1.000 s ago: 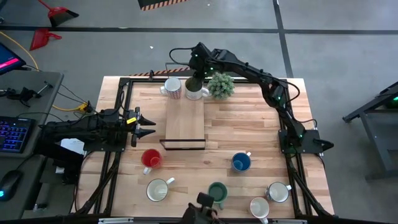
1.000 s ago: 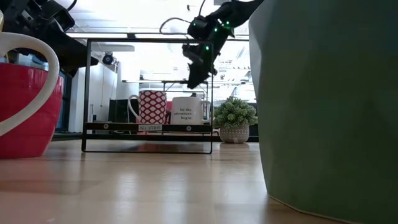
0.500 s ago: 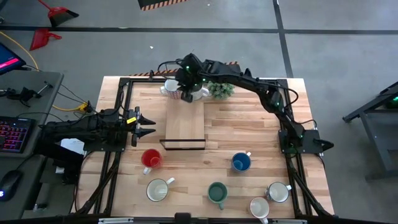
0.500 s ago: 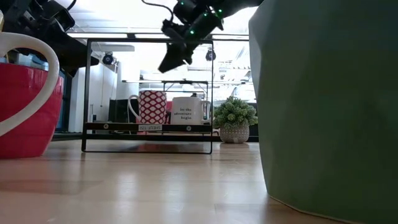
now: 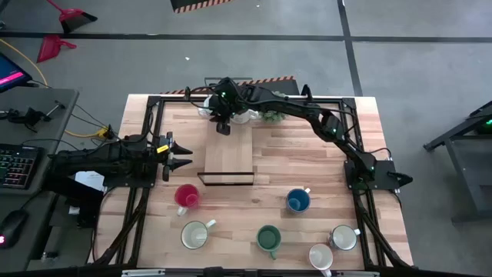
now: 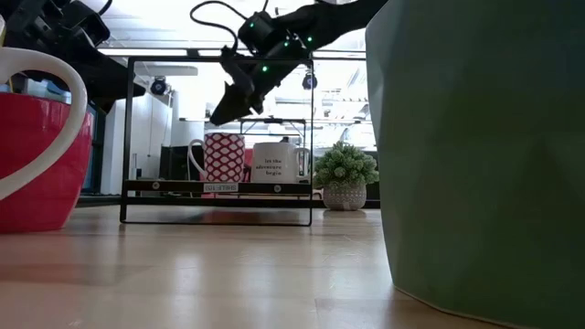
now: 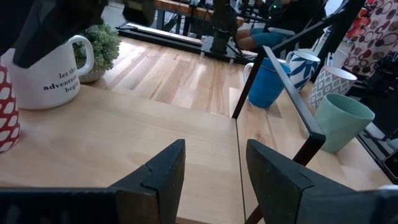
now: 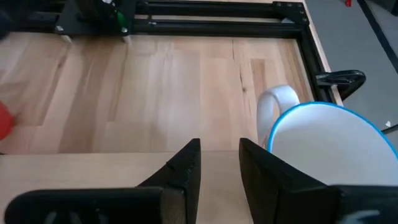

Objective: Place coffee mugs
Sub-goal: Adjust the mugs on the shelf

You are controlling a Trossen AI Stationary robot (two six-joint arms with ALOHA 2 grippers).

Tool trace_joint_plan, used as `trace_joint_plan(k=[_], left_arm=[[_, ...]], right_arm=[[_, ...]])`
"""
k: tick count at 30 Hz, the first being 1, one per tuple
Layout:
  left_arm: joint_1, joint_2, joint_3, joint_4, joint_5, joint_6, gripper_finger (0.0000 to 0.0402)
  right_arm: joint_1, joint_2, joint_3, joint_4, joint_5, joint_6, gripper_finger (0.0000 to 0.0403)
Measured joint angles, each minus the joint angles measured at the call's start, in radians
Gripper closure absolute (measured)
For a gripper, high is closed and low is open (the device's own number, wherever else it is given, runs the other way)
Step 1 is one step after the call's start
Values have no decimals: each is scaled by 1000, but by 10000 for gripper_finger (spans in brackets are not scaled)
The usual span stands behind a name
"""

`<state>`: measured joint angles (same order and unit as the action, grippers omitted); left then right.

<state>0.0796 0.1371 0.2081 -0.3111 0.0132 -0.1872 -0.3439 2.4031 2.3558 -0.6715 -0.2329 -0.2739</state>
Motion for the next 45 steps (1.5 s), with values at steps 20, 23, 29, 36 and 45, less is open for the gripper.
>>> trace_joint_plan(k=[20, 23, 29, 36, 45], left_arm=[[0, 0, 0, -6, 0, -2, 243], [0, 0, 0, -6, 0, -2, 243], [0, 0, 0, -6, 0, -2, 243], [0, 0, 0, -7, 0, -2, 243], [0, 0, 0, -7, 0, -2, 243]], right_arm=[[-12, 42, 0, 23, 43, -23, 316], [-16, 42, 0, 20, 48, -23, 316], [-21, 42, 0, 19, 75, -23, 316], [-36, 42, 0, 18, 80, -16, 316], [-50, 41, 0, 18, 84, -15, 316]])
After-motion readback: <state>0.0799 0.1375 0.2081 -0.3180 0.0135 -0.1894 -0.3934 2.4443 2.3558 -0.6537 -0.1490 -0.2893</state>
